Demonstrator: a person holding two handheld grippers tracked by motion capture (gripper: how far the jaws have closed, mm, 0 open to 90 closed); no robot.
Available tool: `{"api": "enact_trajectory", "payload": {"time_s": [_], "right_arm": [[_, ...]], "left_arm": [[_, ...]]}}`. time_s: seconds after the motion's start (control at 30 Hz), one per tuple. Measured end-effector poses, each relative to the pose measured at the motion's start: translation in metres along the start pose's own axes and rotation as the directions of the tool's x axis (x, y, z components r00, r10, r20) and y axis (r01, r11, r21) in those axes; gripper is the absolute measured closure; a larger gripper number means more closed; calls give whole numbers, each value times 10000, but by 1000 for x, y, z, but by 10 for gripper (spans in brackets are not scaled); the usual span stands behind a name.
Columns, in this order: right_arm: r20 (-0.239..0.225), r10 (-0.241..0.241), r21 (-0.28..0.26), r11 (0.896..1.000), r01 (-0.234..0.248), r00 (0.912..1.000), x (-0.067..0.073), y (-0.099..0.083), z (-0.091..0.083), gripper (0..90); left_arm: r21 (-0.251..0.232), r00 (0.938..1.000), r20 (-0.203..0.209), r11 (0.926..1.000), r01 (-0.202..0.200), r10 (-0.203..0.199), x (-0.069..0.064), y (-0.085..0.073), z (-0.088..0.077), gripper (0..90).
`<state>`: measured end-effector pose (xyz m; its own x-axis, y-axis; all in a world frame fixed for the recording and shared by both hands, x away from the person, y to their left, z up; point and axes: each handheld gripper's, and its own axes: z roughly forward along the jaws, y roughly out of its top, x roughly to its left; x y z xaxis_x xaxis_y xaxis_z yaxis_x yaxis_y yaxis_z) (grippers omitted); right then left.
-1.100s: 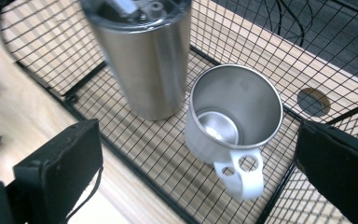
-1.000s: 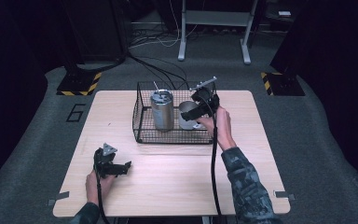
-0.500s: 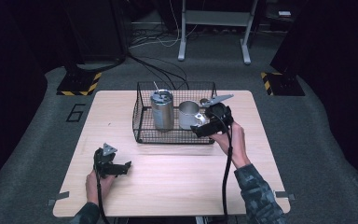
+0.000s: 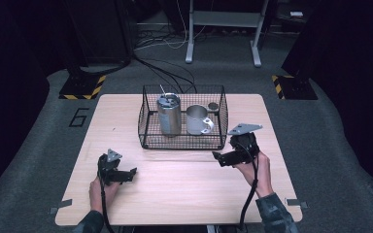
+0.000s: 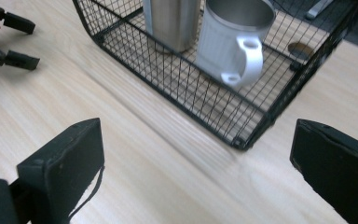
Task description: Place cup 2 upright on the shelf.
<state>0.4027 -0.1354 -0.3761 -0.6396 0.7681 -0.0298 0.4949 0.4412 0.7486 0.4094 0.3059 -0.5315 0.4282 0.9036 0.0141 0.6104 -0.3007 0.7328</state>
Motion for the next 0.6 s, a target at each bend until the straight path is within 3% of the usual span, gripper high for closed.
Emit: {"api": "enact_trajectory", "payload": {"time_s": [0.07, 0.13, 0.17, 0.23, 0.27, 0.4, 0.47, 0.6], "right_arm": [[-80, 276, 47, 9996, -275, 9996, -3, -22, 0, 25], [-64, 414, 27, 9991, -413, 9991, -3, -28, 1, 30], [-156, 790, -7, 9969, -791, 9967, -6, -45, 3, 35], [-124, 874, 47, 9962, -874, 9961, -7, -53, 5, 35], [-77, 1236, 74, 9923, -1235, 9923, -9, -66, 8, 34], [-14, 1842, 181, 9827, -1841, 9829, -14, -95, 15, 41], [44, 2367, 167, 9714, -2367, 9716, -17, -120, 23, 46], [292, 2578, 345, 9653, -2587, 9658, -19, -138, 32, 48]], "left_arm": [[7, 10000, 9, 10000, 7, -7, 0, 0, 0, 27], [6, 10000, 1, 10000, 2, -2, 0, 0, 0, 27], [13, 10000, 30, 10000, 5, -5, 0, 0, 0, 27], [-11, 10000, 1, 10000, 26, -26, 0, 0, 0, 27], [-8, 10000, 5, 10000, 16, -16, 0, 0, 0, 27], [77, 10000, 28, 10000, 25, -25, 0, 0, -1, 27], [59, 10000, 9, 10000, 10, -10, 0, 0, -1, 27], [35, 10000, 24, 10000, 39, -39, 0, 0, 0, 27]]}}
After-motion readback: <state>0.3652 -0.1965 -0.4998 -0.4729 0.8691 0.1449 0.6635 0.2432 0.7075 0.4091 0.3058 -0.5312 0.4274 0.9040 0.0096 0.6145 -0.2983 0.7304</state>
